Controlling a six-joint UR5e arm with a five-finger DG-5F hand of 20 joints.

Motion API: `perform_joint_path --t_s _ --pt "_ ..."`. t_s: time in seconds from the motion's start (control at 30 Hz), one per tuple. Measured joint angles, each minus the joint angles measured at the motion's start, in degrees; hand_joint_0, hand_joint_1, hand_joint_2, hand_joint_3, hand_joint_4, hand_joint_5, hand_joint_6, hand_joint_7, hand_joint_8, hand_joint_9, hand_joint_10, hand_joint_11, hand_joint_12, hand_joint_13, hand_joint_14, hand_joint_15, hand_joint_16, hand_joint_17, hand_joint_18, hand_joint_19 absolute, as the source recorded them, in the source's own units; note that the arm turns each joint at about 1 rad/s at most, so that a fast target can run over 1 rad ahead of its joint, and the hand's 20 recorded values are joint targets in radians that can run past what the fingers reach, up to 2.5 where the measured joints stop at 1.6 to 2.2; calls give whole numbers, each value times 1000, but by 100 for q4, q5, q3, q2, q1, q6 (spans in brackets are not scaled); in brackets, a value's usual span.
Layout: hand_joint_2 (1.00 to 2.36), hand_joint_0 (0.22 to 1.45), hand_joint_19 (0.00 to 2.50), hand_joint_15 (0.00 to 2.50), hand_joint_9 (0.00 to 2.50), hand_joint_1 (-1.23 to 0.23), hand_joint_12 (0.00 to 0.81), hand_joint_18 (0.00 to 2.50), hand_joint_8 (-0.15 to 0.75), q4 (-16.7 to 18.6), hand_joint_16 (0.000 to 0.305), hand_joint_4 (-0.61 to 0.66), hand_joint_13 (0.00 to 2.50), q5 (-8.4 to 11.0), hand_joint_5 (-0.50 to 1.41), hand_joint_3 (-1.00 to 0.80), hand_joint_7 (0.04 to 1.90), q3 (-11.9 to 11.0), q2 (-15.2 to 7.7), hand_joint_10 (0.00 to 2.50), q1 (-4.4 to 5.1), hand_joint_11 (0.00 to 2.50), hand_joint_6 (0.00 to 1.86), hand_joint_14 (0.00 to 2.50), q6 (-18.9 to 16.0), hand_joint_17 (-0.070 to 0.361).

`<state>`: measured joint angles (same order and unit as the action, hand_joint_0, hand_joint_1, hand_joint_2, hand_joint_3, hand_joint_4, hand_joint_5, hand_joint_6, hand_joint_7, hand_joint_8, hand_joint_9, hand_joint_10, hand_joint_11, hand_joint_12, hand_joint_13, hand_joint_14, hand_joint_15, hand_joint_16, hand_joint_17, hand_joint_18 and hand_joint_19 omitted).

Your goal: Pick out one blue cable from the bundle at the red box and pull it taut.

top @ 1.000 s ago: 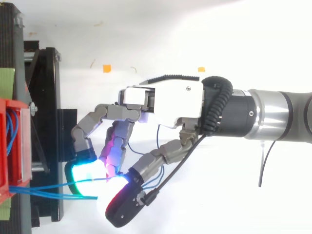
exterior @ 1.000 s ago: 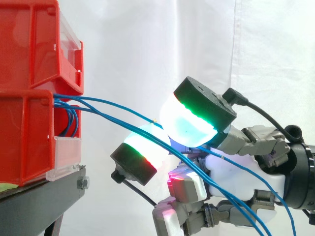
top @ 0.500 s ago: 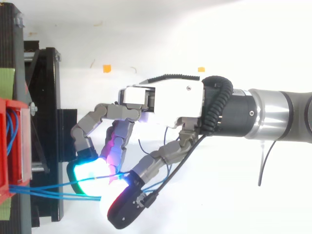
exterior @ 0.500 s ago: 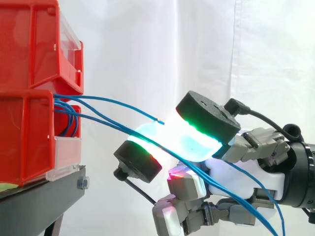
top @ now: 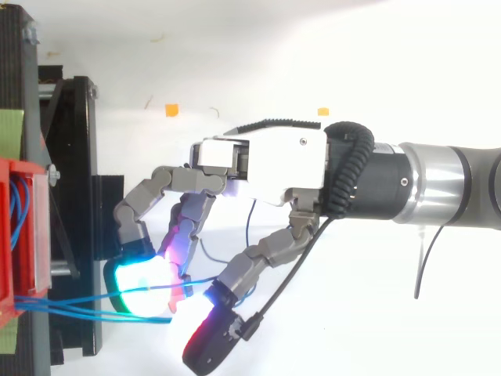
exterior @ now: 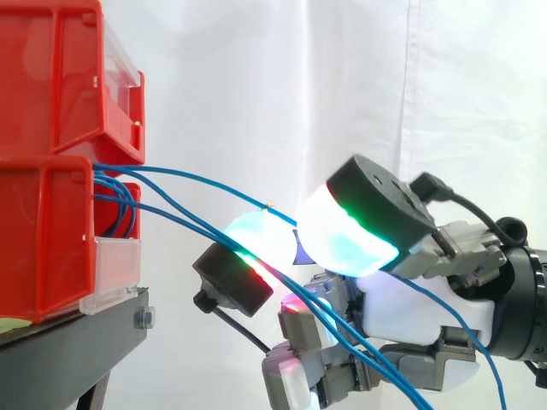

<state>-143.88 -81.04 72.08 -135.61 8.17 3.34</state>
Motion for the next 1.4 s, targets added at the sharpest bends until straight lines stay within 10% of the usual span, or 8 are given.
perform_joint_path --t_s 0.53,1.4 --pt "1000 577 793 603 1416 -493 454 943 330 -21 64 54 1142 0 -82 -500 1069 -25 1 22 0 554 766 22 -17 143" --pt "1023 604 794 606 1411 -706 461 946 347 -62 65 43 1143 -19 -100 -167 1142 -32 3 22 2 585 872 22 -18 147"
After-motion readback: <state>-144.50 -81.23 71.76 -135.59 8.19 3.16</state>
